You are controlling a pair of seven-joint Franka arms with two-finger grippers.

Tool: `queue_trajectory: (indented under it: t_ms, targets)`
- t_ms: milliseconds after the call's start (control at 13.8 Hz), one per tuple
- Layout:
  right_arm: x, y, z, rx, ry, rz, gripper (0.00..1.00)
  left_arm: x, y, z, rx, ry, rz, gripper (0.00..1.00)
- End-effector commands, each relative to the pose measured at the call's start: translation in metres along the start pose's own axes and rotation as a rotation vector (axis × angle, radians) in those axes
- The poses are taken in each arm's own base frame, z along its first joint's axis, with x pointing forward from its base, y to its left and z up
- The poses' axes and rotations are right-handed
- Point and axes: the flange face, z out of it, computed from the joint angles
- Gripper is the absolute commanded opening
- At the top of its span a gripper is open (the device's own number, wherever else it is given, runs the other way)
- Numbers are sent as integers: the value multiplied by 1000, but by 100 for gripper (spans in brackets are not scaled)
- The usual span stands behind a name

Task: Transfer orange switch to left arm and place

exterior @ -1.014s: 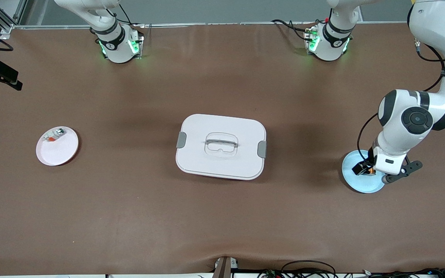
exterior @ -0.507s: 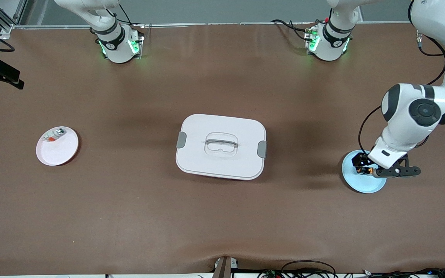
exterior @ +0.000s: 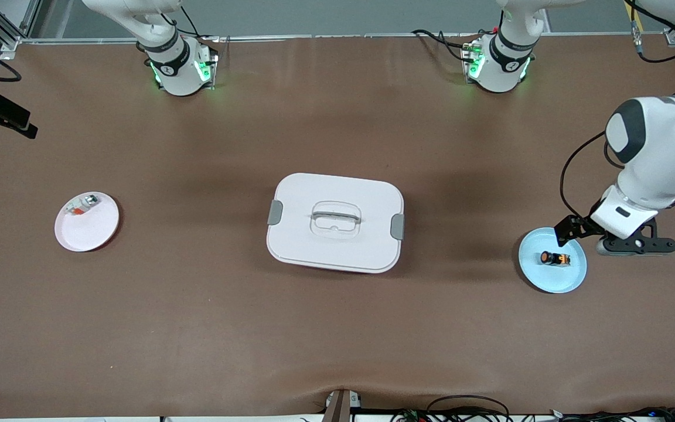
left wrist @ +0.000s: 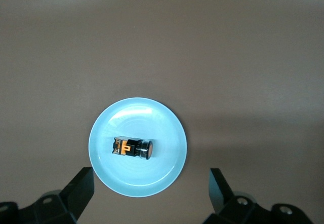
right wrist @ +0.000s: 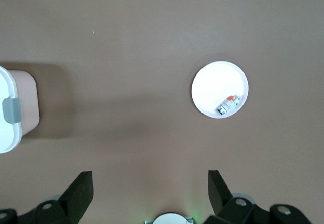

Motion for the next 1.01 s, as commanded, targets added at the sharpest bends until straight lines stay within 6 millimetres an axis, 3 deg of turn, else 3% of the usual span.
queue_trajectory:
  t_ms: [0,434,941]
  targets:
    - [-4,-1,-7,22,38,-4,100,-5,7,-25,-15,12,0,100]
    - [-1,2,-8,23,56,-77,100,-8,8,-75,-7,-28,-2,100]
    - [-3,6,-7,23,45,-69,100,-3,30,-137,-11,-109,-20,100]
